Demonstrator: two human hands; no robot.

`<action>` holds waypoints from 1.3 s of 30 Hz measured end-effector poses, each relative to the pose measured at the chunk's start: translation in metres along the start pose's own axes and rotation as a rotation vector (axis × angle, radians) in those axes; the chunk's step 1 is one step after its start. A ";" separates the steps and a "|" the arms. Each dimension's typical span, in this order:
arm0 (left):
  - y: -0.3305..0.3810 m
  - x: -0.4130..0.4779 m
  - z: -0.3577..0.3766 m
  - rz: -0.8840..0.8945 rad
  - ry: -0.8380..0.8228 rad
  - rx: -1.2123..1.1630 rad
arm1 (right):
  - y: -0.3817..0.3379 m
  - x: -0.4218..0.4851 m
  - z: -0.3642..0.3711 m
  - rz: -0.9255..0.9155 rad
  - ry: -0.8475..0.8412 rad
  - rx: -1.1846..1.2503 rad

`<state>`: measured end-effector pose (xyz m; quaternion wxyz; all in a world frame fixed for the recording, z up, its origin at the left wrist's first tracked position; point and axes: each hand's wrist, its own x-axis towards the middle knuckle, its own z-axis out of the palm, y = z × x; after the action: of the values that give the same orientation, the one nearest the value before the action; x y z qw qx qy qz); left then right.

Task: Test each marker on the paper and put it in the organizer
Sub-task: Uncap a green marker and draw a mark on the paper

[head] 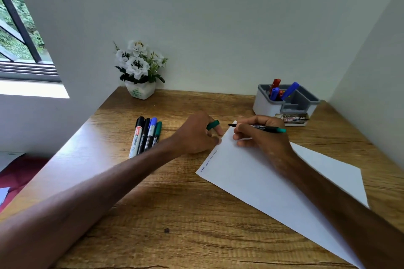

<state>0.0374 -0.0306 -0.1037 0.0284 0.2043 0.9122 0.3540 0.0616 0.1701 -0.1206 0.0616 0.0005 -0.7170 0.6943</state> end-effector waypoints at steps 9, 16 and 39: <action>-0.001 0.001 0.000 -0.076 0.027 -0.056 | 0.003 -0.001 0.005 -0.052 0.008 -0.105; 0.001 -0.001 -0.002 -0.090 0.012 -0.057 | 0.004 -0.001 0.009 -0.184 -0.121 -0.294; -0.002 0.000 0.001 -0.080 0.037 -0.047 | 0.005 -0.005 0.015 -0.298 -0.188 -0.449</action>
<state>0.0368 -0.0314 -0.1058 0.0302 0.1603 0.9115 0.3776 0.0652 0.1544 -0.1267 0.0946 0.1566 -0.8474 0.4984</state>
